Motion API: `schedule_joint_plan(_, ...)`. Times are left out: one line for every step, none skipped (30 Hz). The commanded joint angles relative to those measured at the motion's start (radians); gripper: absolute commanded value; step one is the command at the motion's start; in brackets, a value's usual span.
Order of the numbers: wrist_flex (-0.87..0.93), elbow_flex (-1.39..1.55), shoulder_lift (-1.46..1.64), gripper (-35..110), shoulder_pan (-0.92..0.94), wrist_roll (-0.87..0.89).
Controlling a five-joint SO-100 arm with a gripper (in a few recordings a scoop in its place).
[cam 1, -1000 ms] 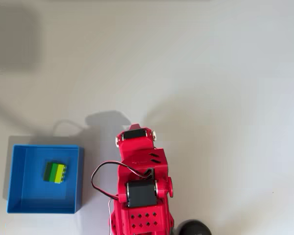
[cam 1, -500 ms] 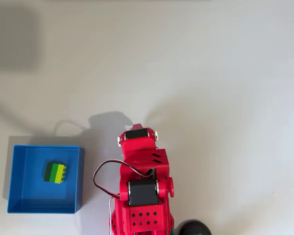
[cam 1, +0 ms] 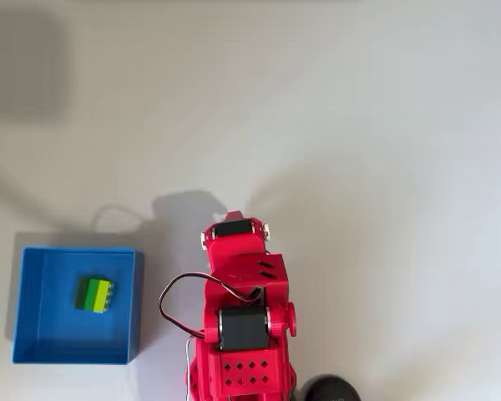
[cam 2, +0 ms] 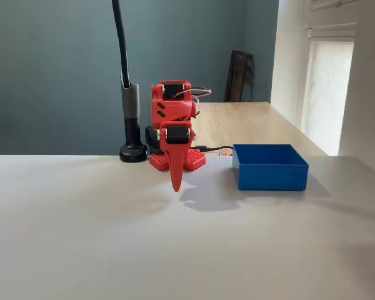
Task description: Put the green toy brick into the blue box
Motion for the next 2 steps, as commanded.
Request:
schedule_joint_plan(-0.014,0.006,0.009,0,-0.009,-0.011)
schedule_joint_plan(-0.014,0.006,0.009,0,-0.009,-0.011)
